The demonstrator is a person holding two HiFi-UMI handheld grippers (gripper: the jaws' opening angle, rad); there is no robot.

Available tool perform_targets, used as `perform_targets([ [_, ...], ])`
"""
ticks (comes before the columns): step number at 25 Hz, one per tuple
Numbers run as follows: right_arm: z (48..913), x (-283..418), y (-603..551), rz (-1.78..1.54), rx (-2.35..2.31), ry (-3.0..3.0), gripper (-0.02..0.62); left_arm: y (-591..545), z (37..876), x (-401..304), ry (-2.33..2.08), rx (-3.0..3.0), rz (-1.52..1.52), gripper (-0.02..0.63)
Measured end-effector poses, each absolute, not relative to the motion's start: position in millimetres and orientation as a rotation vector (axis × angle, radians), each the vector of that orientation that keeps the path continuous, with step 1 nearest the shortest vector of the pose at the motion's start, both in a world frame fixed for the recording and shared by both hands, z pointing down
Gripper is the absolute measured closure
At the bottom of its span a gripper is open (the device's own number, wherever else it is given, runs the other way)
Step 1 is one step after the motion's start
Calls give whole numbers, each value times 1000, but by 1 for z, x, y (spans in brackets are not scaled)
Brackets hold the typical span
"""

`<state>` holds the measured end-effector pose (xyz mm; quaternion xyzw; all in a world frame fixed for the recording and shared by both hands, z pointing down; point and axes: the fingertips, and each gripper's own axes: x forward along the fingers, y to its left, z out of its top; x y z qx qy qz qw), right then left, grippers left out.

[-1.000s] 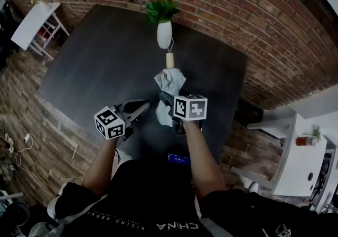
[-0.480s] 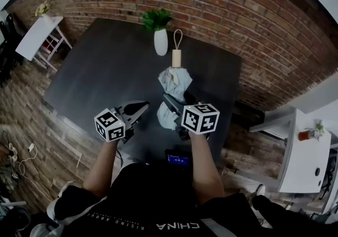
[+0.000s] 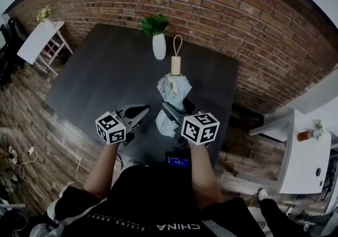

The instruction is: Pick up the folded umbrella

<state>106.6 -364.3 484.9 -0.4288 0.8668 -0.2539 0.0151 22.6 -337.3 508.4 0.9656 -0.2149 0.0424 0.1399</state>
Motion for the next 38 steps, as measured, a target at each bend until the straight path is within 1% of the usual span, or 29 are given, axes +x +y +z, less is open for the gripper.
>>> perform_targets([
  [38, 490, 95, -361, -822, -1306, 2701, 258, -332, 520, 18, -616, 2785, 147, 604],
])
